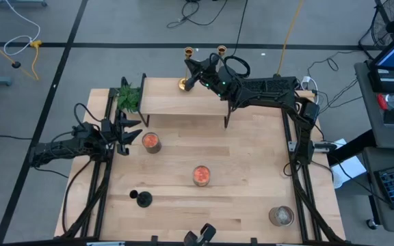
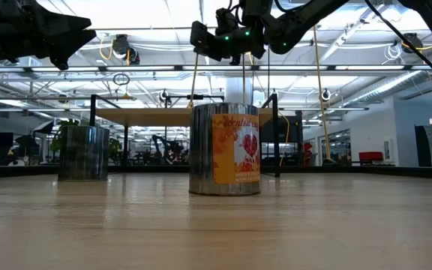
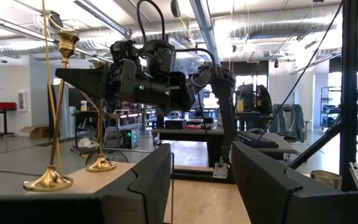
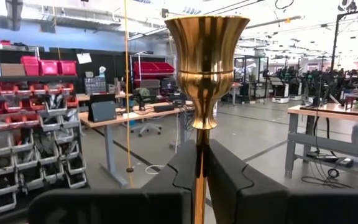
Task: Pick & Place candle stick holders
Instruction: Put the gold candle holder on the shelf
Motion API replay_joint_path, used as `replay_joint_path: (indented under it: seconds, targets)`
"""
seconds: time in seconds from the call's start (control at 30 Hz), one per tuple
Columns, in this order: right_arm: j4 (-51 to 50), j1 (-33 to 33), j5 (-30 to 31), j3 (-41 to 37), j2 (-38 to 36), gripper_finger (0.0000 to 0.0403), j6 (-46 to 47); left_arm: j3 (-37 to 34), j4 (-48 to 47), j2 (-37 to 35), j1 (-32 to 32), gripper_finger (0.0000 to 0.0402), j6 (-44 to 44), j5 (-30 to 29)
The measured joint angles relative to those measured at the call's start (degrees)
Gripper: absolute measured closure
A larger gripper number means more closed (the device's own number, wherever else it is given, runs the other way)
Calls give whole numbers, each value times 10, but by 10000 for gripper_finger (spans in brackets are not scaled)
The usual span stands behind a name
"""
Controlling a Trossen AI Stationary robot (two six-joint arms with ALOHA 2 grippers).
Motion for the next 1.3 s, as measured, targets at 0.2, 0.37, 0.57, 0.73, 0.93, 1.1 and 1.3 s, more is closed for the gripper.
replay_joint_path:
  seconds: [0.2,0.37,0.57,0.73,0.93,1.1,1.3]
  targets:
    - [-1,0,0,0,0,388,7,0,7,0,0,227,0,0]
    - [-10,0,1,0,0,388,5,0,7,0,0,227,0,0]
    - [-5,0,2,0,15,388,-3,0,7,0,0,227,0,0]
    - [14,-5,-1,0,24,388,15,0,6,0,0,227,0,0]
    - [31,-5,0,1,35,386,13,0,5,0,0,227,0,0]
    - [33,-5,0,1,36,374,-5,0,5,0,0,227,0,0]
    - [23,-5,0,-1,39,347,-7,0,5,0,0,227,-1,0]
